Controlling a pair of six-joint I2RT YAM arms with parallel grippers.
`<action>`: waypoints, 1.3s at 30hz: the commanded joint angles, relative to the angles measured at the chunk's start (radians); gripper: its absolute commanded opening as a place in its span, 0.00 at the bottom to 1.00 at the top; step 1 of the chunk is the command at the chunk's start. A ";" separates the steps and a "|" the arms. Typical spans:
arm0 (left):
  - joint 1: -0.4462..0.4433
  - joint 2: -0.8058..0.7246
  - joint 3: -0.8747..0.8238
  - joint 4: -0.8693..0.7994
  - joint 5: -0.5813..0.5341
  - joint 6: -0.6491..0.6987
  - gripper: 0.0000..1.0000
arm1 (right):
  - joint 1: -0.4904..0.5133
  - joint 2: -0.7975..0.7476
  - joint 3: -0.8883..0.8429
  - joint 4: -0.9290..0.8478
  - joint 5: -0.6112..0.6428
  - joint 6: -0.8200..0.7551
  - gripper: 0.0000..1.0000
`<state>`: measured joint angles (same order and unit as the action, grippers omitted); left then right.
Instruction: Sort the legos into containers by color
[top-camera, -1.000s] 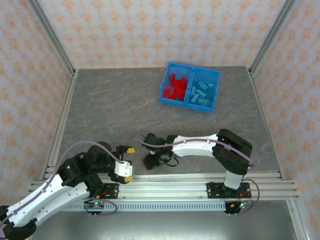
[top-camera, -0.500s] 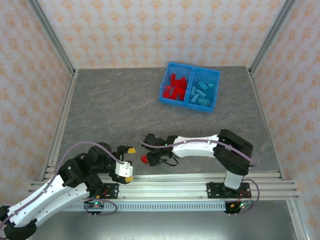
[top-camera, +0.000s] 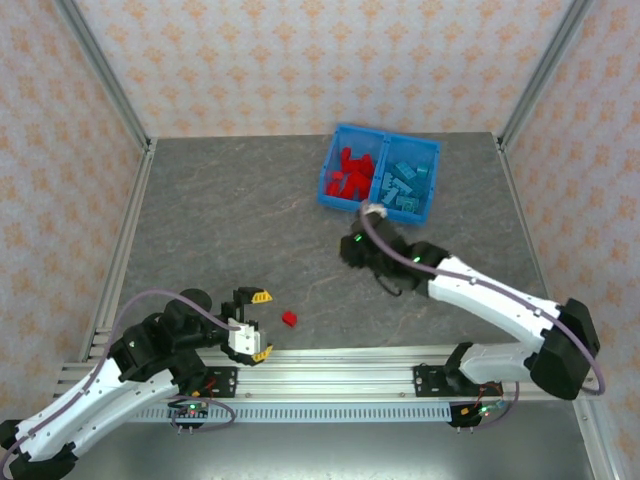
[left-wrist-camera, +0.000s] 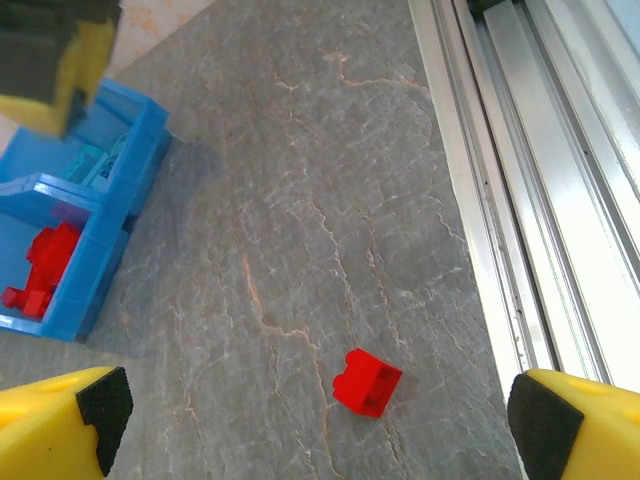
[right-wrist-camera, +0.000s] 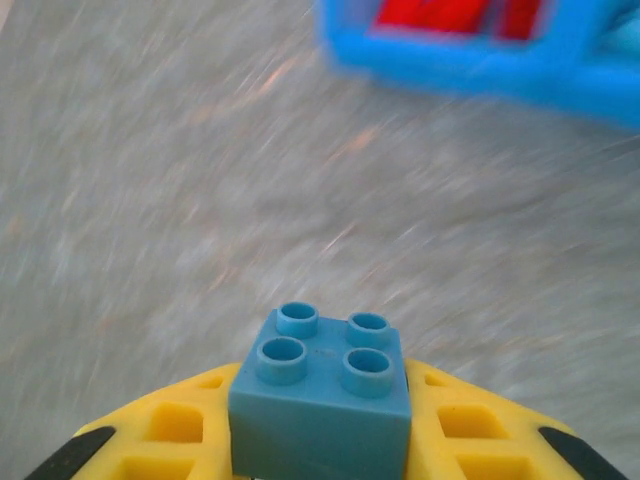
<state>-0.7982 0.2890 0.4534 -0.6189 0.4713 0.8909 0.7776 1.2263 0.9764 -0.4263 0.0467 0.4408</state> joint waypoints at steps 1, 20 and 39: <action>0.008 -0.011 -0.016 0.043 -0.003 -0.016 1.00 | -0.180 0.003 0.029 -0.014 0.034 -0.090 0.32; 0.056 0.075 -0.010 0.065 -0.056 -0.175 1.00 | -0.588 0.709 0.734 -0.155 -0.120 -0.131 0.52; -0.075 0.801 0.451 -0.138 -0.545 -1.413 0.99 | -0.385 -0.212 -0.001 -0.140 -0.476 -0.066 0.75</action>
<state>-0.8707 1.0489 0.8532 -0.6025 0.0341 -0.2539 0.3542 1.1461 1.0454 -0.5182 -0.3416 0.3656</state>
